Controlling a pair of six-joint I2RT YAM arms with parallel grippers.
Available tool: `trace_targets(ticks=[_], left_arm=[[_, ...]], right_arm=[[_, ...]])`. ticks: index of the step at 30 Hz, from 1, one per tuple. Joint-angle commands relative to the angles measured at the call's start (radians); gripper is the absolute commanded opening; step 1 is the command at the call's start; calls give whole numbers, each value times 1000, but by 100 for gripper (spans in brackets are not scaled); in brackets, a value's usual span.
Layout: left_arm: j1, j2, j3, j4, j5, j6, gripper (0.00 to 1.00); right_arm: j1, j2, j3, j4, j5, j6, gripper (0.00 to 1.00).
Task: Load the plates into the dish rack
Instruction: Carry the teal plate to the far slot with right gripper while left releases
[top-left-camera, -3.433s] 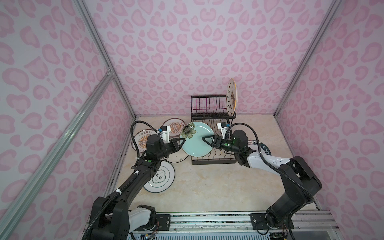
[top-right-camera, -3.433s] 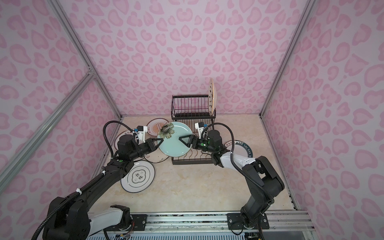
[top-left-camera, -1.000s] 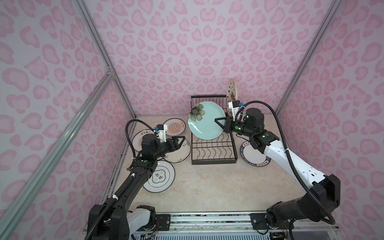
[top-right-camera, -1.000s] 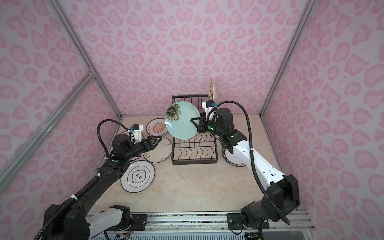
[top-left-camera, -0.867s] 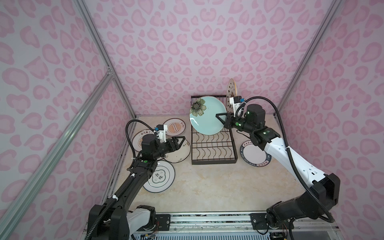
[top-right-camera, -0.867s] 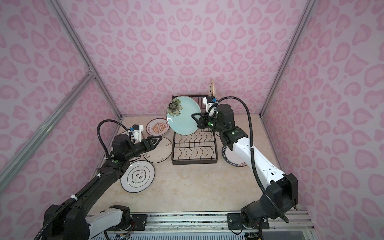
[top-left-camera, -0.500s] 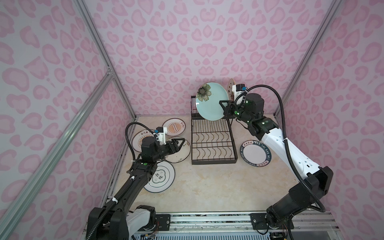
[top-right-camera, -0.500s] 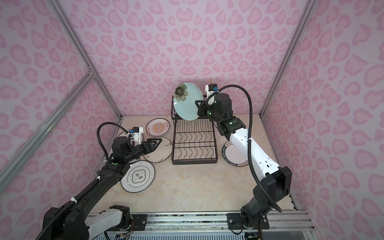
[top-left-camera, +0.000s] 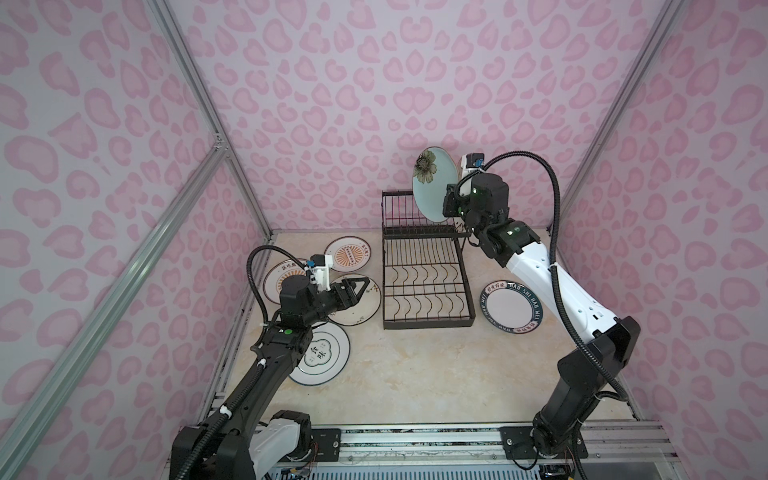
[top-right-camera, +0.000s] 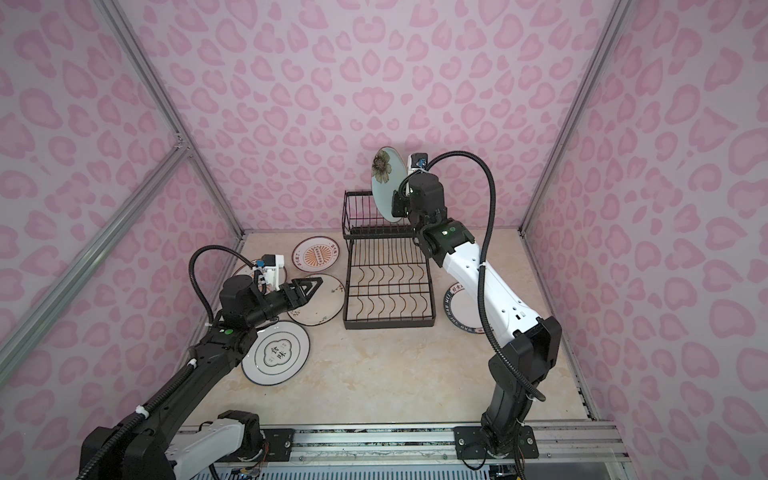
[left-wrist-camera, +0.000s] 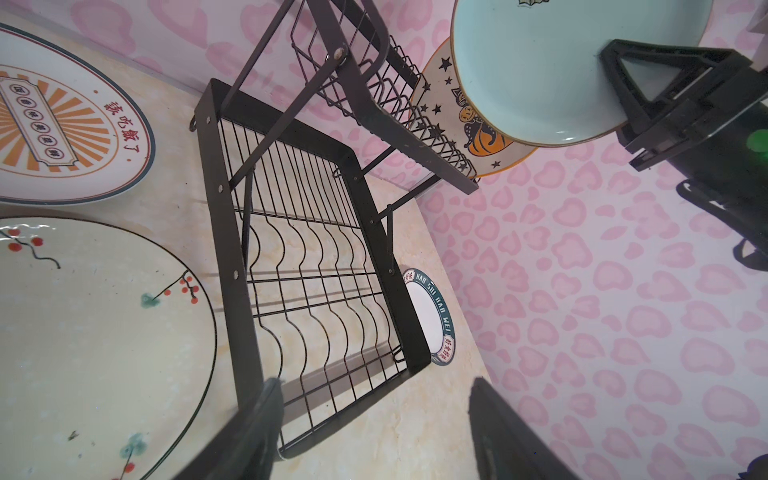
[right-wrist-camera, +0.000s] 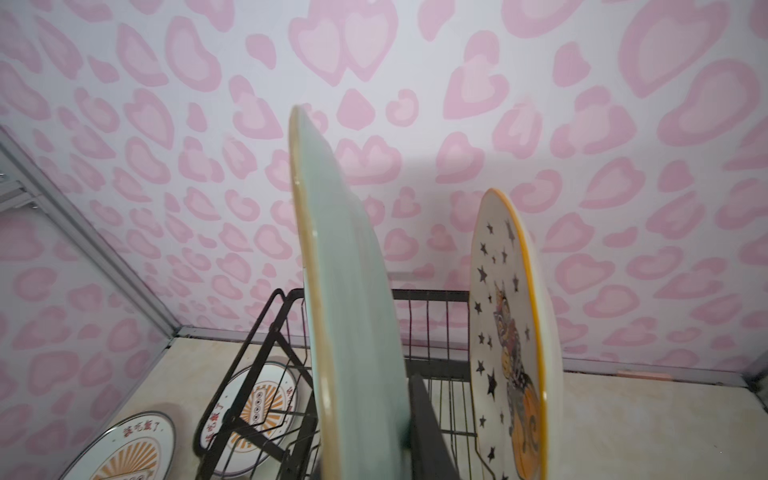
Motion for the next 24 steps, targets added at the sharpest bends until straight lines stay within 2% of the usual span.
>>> trace_targets(ticks=[1, 15, 24], left_arm=[[0, -17, -7, -12, -7, 25, 73], [0, -42, -17, -43, -8, 32, 73], [1, -40, -11, -58, -10, 42, 73]], right_arm=[[14, 31, 35, 92, 176, -51, 0], [107, 208, 198, 143, 550, -294, 0], [110, 267, 256, 139, 619, -333, 0]])
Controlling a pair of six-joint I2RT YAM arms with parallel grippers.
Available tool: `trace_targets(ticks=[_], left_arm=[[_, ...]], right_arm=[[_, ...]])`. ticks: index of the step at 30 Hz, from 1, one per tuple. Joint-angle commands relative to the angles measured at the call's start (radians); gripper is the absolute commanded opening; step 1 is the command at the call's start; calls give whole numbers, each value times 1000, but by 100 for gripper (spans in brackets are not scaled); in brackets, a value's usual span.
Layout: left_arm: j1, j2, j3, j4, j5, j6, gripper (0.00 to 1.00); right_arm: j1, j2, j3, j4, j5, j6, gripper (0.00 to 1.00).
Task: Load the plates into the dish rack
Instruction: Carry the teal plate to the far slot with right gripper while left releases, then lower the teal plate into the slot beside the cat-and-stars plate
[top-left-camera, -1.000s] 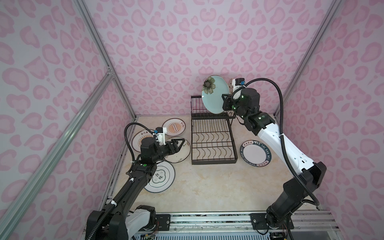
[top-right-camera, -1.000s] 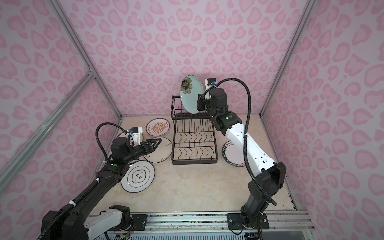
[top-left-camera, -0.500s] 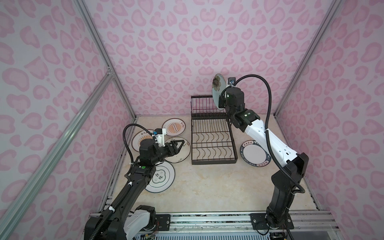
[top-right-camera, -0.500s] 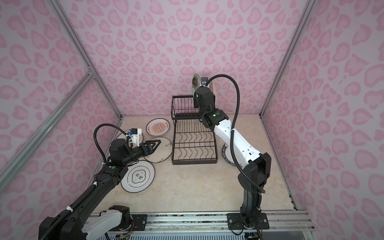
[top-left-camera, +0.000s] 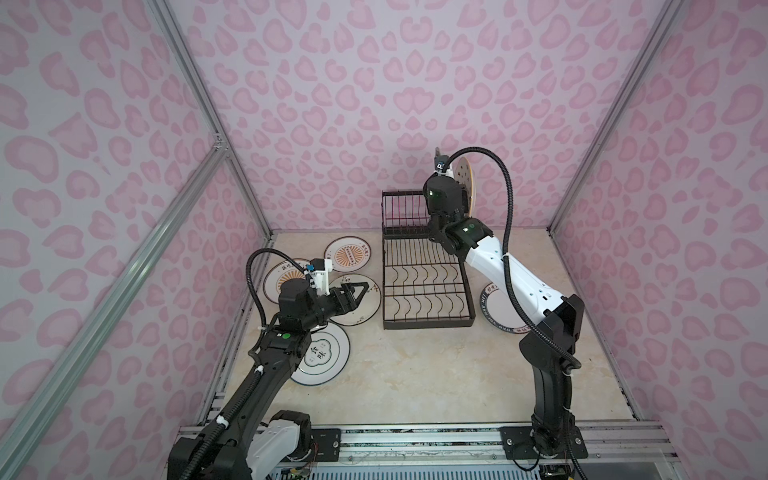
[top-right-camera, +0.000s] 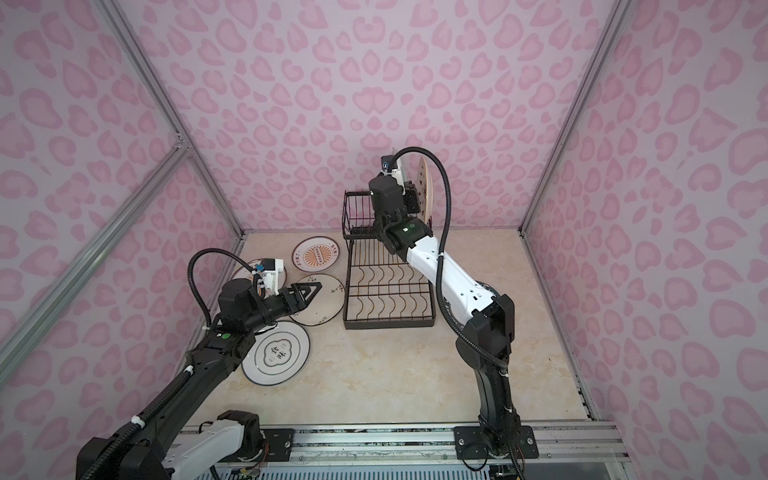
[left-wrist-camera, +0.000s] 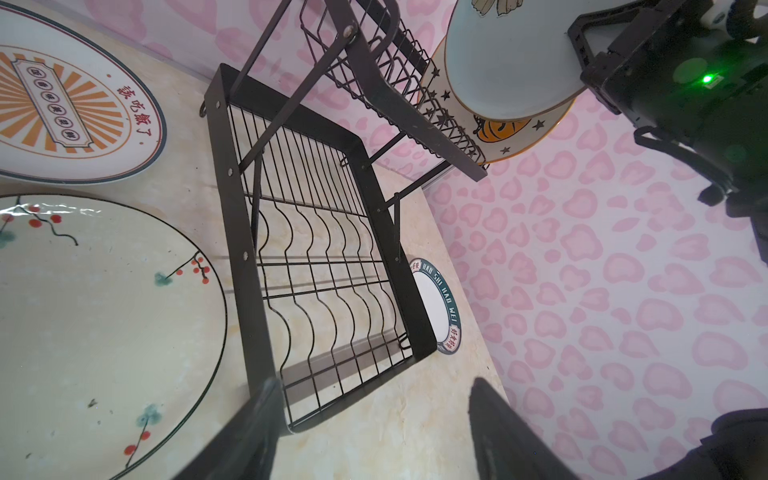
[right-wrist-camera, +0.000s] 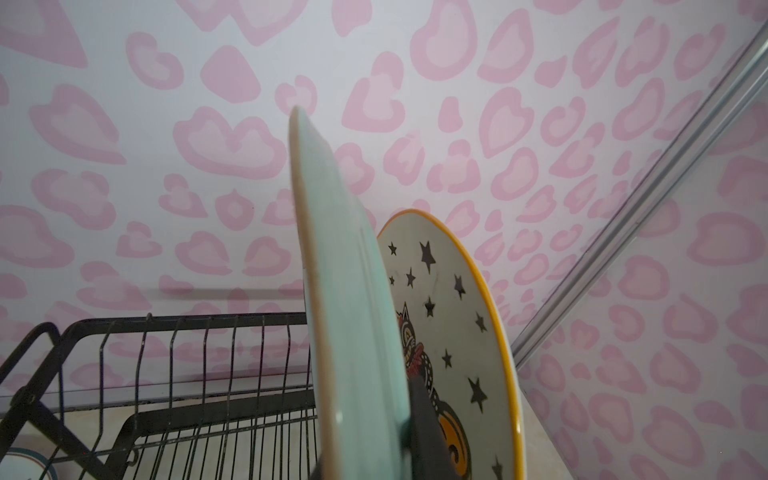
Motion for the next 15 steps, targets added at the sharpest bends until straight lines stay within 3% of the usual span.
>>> trace_targets(ticks=[1, 15], left_arm=[[-1, -3, 6, 1, -5, 19, 73], [0, -8, 19, -28, -17, 34, 73]], right_arm=[[-2, 10, 14, 101, 53, -8, 0], [-23, 13, -26, 37, -1, 88, 0]])
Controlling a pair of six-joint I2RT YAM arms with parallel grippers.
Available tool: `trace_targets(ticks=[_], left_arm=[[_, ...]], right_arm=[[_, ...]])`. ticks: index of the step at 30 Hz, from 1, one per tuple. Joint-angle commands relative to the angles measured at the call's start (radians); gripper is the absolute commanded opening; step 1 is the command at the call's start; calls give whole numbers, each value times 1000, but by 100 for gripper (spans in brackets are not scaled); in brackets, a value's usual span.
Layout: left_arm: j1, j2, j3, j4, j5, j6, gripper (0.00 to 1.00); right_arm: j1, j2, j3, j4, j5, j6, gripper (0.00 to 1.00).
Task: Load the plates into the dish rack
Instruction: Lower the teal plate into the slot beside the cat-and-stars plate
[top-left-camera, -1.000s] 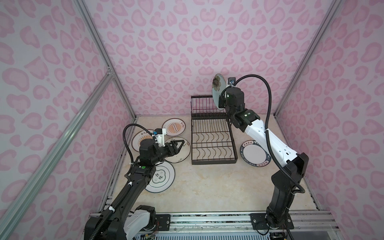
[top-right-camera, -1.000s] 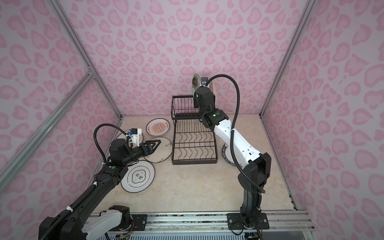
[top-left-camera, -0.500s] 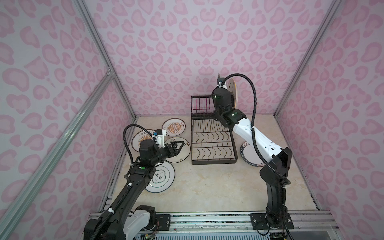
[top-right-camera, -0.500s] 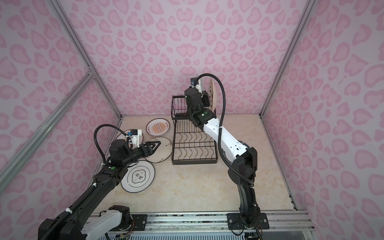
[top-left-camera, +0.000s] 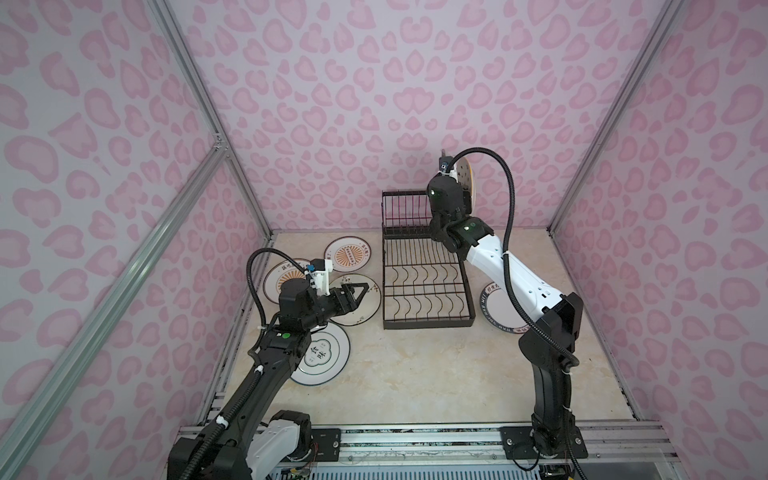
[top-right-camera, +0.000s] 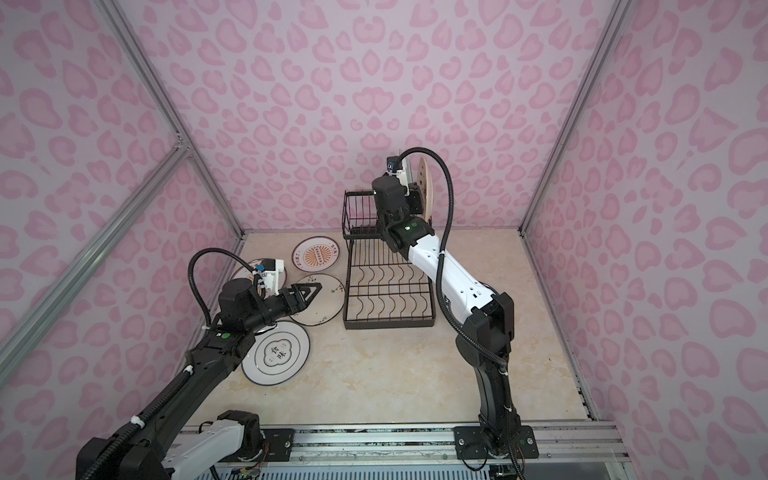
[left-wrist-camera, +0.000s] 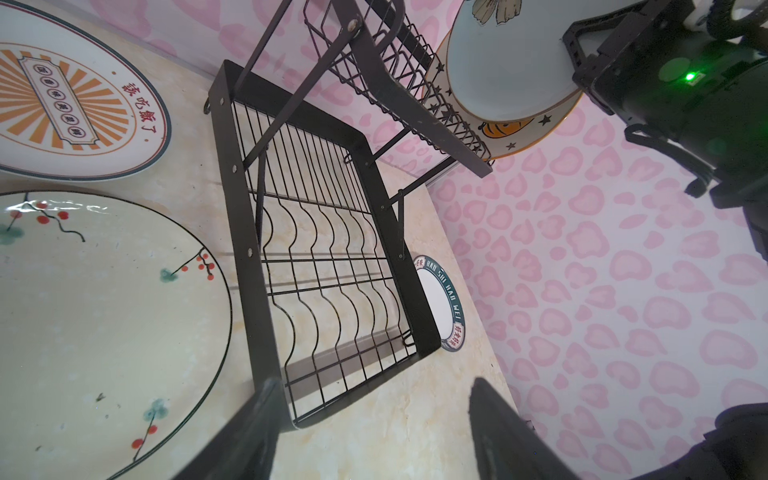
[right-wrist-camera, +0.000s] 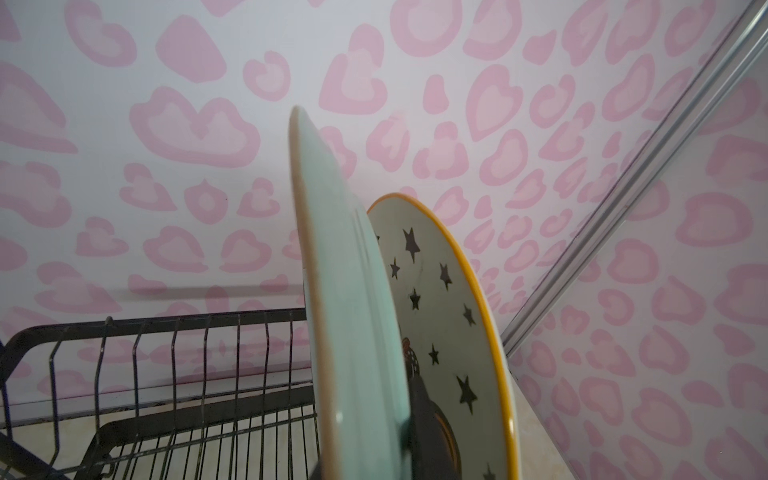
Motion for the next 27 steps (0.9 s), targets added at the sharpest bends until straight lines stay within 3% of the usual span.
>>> trace_targets(ticks=[1, 27], left_arm=[[1, -9, 13, -6, -13, 19, 73], [1, -42, 23, -58, -35, 36, 73]], right_arm=[[-3, 2, -16, 64, 1, 38, 0], [-15, 18, -71, 4, -32, 149, 0]])
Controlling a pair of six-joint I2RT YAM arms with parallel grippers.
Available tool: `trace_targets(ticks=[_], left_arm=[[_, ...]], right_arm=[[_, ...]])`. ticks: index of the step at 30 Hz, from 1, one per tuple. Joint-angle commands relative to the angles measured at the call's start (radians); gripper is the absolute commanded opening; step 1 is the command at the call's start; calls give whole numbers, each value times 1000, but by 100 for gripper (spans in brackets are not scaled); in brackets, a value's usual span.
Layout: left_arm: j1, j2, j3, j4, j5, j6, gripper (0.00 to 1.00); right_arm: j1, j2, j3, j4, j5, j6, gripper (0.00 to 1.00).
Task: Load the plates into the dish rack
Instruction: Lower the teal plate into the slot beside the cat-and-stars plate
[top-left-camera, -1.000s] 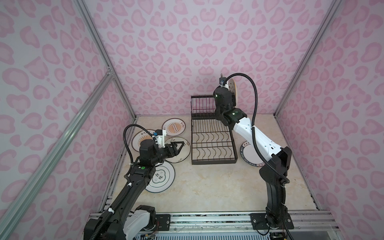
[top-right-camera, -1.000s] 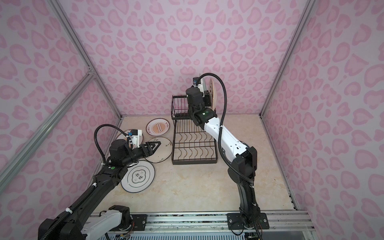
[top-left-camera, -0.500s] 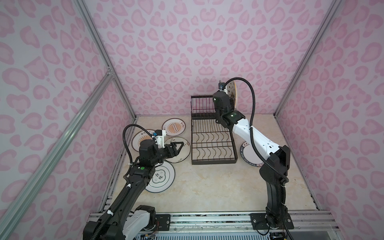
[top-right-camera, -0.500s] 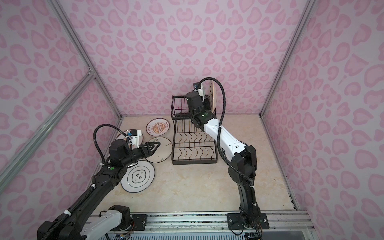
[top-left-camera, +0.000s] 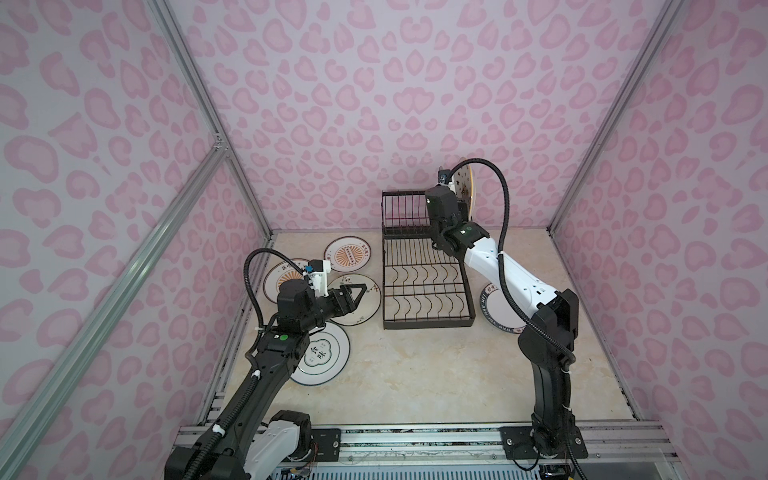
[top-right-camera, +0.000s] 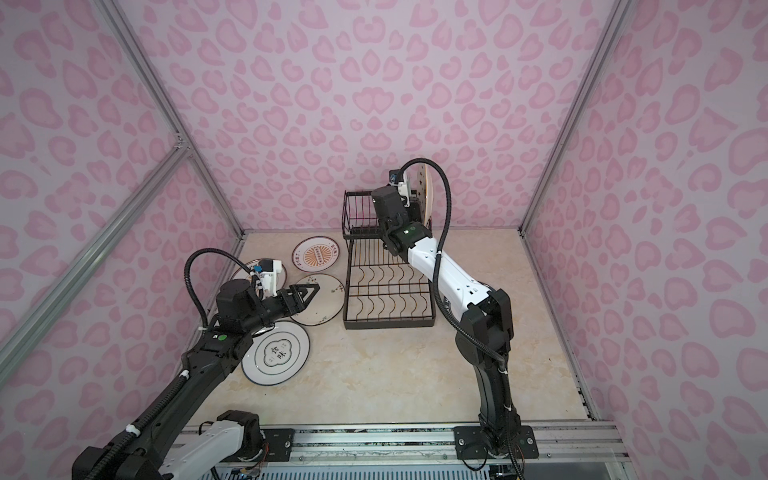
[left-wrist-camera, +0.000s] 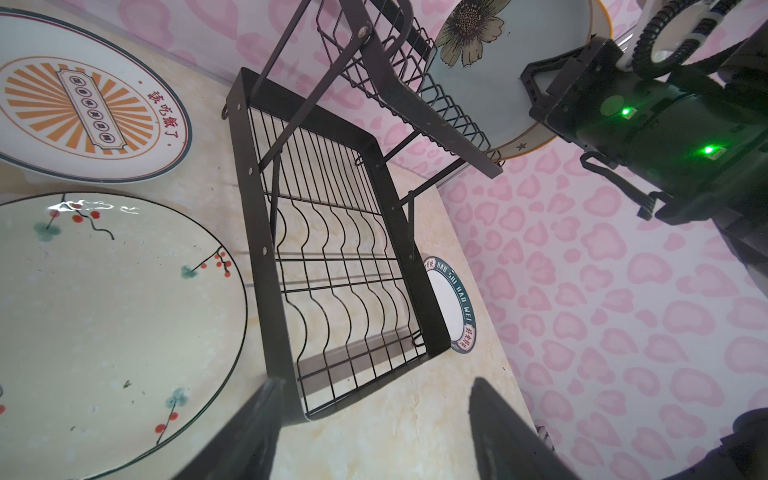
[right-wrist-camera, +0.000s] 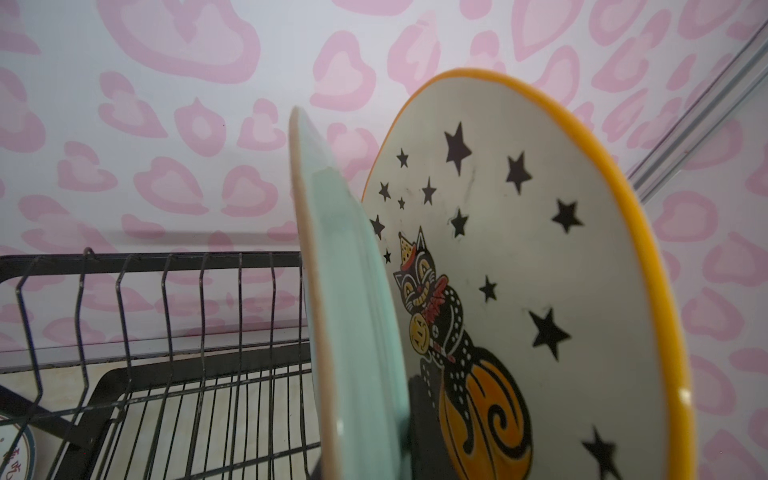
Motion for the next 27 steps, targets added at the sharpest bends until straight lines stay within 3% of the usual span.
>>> trace_targets(ticks=[1, 3, 10, 14, 27], left_arm=[[1, -7, 14, -3, 0, 16, 73], [1, -8, 15, -5, -1, 17, 73], [1, -8, 16, -5, -2, 16, 73], [0, -8, 17, -7, -4, 16, 73], [1, -2, 20, -6, -9, 17, 73]], right_arm=[[0, 6, 0, 56, 7, 35, 0], [0, 6, 1, 51, 6, 34, 2], [-6, 6, 8, 31, 10, 31, 27], [-8, -1, 7, 40, 11, 22, 34], [-14, -46, -12, 87, 14, -26, 35]])
